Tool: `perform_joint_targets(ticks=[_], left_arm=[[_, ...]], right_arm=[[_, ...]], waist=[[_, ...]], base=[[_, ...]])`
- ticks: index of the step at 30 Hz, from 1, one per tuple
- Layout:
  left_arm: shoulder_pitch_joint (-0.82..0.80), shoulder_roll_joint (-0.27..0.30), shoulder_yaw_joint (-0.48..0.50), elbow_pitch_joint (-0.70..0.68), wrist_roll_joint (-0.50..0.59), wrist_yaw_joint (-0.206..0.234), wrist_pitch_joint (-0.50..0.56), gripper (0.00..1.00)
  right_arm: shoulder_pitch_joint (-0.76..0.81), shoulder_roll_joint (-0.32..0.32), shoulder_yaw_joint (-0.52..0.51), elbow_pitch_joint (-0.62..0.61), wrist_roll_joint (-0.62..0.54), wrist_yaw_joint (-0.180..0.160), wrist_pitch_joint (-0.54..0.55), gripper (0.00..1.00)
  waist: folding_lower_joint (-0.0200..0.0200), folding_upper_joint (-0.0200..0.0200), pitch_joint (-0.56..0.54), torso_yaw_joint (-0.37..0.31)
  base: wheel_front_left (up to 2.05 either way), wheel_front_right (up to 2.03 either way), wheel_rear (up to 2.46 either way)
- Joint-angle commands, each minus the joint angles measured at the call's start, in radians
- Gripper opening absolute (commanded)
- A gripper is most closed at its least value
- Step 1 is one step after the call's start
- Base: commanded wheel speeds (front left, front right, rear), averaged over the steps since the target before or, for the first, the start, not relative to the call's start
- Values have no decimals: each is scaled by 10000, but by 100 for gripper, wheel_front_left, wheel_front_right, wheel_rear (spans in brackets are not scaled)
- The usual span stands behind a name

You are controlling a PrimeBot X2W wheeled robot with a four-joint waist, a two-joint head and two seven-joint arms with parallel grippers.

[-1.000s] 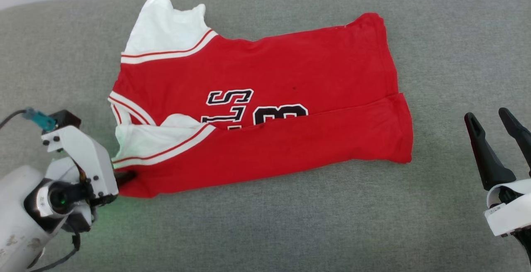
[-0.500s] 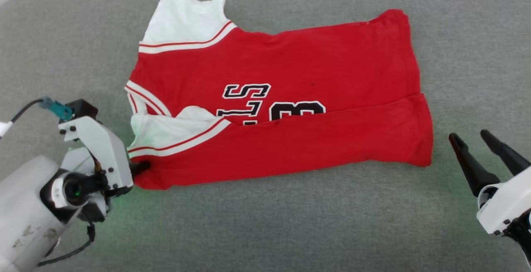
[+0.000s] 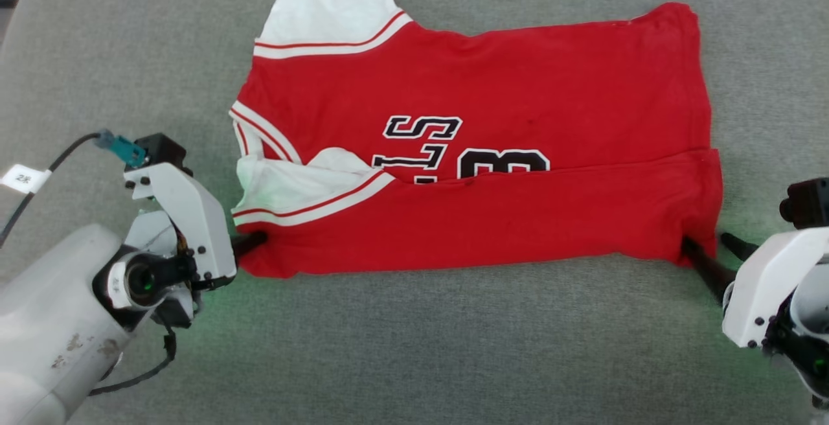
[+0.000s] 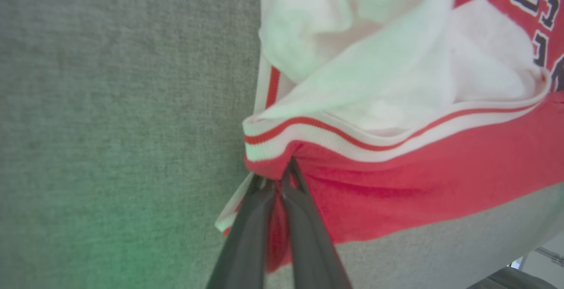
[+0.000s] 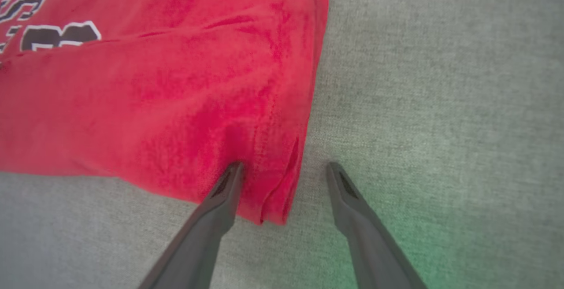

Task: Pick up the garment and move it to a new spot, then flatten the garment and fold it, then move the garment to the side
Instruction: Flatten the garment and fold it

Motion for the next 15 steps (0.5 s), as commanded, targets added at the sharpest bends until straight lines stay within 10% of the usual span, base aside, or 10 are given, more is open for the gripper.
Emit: perform_joint_targets(ticks=[1, 15], left_arm=[[194, -618, -268, 101, 69, -82, -57, 0], [311, -37, -1, -82, 43, -178, -208, 0]], right_arm=[[-77, -16, 107, 203, -49, -7, 206, 0], [-131, -574, -624, -132, 222, -10, 821, 0]], waist=[[0, 0, 86, 111], [0, 0, -67, 243]], base=[[0, 0, 0], [0, 0, 0]])
